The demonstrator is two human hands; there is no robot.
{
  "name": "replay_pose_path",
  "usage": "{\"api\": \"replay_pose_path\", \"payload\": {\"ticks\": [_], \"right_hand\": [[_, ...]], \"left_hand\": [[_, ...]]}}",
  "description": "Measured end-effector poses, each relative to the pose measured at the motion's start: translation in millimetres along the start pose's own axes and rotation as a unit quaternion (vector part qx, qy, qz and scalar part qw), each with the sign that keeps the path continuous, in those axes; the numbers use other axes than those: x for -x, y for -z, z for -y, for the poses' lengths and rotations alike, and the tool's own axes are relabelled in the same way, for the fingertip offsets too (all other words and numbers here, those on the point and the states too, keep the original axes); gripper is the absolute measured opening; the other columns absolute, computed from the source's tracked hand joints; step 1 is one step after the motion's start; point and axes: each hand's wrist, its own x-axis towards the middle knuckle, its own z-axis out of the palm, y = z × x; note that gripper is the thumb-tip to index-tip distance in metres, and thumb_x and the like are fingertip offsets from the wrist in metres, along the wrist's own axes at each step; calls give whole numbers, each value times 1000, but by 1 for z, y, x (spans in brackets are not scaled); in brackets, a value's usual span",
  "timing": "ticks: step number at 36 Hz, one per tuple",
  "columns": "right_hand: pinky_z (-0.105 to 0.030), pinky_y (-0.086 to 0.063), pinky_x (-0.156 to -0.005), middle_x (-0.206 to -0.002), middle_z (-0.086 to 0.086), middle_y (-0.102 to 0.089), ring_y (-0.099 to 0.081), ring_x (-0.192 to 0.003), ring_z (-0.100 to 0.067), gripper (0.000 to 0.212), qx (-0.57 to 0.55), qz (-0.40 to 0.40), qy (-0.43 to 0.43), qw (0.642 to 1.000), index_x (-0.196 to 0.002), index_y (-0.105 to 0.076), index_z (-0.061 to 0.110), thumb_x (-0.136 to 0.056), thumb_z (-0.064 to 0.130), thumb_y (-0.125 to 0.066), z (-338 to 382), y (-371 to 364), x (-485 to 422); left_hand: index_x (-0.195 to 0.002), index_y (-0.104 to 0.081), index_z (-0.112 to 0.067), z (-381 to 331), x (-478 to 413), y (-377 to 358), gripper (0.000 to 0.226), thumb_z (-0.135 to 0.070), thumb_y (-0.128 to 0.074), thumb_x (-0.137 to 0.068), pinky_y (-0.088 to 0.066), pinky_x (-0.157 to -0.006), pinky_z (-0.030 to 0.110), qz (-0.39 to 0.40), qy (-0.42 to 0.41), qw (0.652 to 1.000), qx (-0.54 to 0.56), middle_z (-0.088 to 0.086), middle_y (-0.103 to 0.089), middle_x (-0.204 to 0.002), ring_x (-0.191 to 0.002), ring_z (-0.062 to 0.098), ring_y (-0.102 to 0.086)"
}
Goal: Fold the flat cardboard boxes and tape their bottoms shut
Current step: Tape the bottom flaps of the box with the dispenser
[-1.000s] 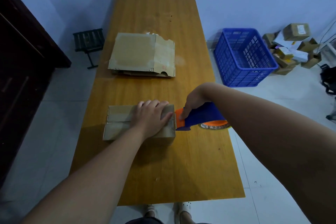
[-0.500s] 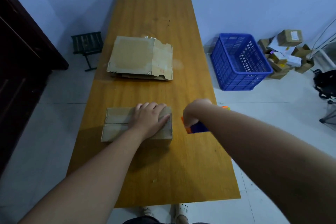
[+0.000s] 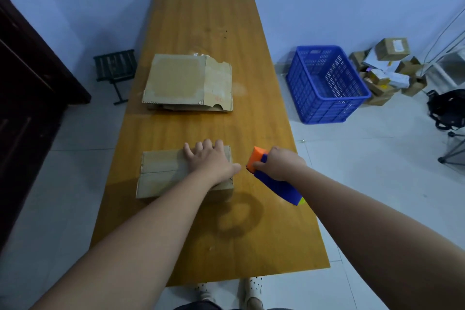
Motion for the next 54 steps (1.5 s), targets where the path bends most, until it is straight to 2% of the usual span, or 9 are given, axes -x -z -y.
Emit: {"api": "replay_pose_path", "payload": {"ticks": [9, 13, 17, 20, 23, 26, 35, 47, 54], "right_hand": [[-27, -40, -50, -89, -2, -57, -56, -72, -19, 60, -80, -62, 47, 994, -112, -44, 13, -87, 67, -46, -5, -3, 16], [-25, -39, -51, -79, 3, -53, -54, -67, -13, 55, -150, -87, 70, 982, -104, -45, 15, -86, 67, -47, -4, 2, 24], [-23, -38, -50, -79, 4, -55, -54, -67, -11, 51, -205, -102, 110, 967, -104, -47, 16, -87, 64, -49, 2, 15, 32], [-22, -40, -51, -81, 5, -57, -57, -68, -12, 49, -231, -112, 135, 957, -103, -47, 17, -87, 64, -49, 9, 23, 37], [-21, -40, -51, -81, 5, -56, -57, -68, -12, 48, -249, -113, 156, 949, -105, -47, 18, -88, 63, -49, 18, 29, 42], [-21, -40, -51, -84, 3, -58, -58, -69, -12, 48, -255, -102, 172, 946, -106, -47, 18, -88, 63, -49, 28, 32, 45], [-28, -48, -63, -89, -2, -64, -63, -76, -18, 49, -274, -49, 220, 935, -103, -49, 16, -87, 62, -50, 51, 29, 58], [-29, -46, -63, -78, -5, -68, -62, -64, -16, 44, -439, 62, 276, 853, -91, -57, 12, -88, 56, -55, 44, 49, 70], [-27, -48, -66, -78, -1, -64, -61, -65, -14, 36, -475, 136, 284, 822, -90, -54, 17, -89, 53, -52, 40, 40, 70]], "left_hand": [[-126, -44, -26, -8, 6, -13, 50, -56, -48, -87, -1, -115, 51, -99, 102, 987, 80, 5, -44, -134, -130, 26, -32], [-122, -47, -26, -6, 3, -4, 50, -60, -49, -86, -12, -115, 45, -167, 179, 931, 270, 6, -46, -133, -129, 28, -36], [-104, -53, -26, 11, 2, 20, 13, -20, -48, -94, -42, -86, 34, -172, 168, 862, 446, 4, -50, -123, -107, 23, -49], [-98, -59, -27, 38, 13, 29, 30, -3, -42, -94, -43, -67, 23, -99, 29, 900, 423, -2, -53, -120, -85, 6, -50], [-95, -58, -50, 67, 26, 35, 41, -10, -49, -94, -22, -109, 50, -5, -53, 970, 238, -9, -36, -146, -135, 22, -31], [-113, -45, -63, 90, 37, 39, 41, -28, -56, -93, 6, -111, 59, 78, -56, 986, 135, -14, -10, -157, -145, 23, -2], [-132, -13, -69, 125, 61, 38, 79, -28, -64, -88, -16, -114, 50, 191, -37, 976, 97, -5, 6, -158, -144, 29, -2], [-142, 1, -57, 77, 54, 6, 81, -65, -52, -82, -29, -109, 48, 76, 98, 984, 127, 16, -13, -152, -135, 43, -23], [-143, -27, -35, 50, 34, -10, 61, -28, -49, -87, -39, -84, 30, -6, 86, 952, 294, 17, -37, -139, -118, 35, -40]]}}
